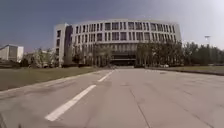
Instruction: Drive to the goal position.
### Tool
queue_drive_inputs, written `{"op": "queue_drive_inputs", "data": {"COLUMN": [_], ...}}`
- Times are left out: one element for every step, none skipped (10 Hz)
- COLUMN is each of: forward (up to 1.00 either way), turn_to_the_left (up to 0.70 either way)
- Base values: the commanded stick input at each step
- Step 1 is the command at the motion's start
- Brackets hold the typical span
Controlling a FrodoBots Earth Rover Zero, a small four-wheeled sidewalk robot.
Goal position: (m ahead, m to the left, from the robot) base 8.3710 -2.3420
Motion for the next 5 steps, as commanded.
{"op": "queue_drive_inputs", "data": {"forward": [0.7,0.7,0.7,0.7,0.7], "turn_to_the_left": [0.0,0.0,0.0,0.0,0.0]}}
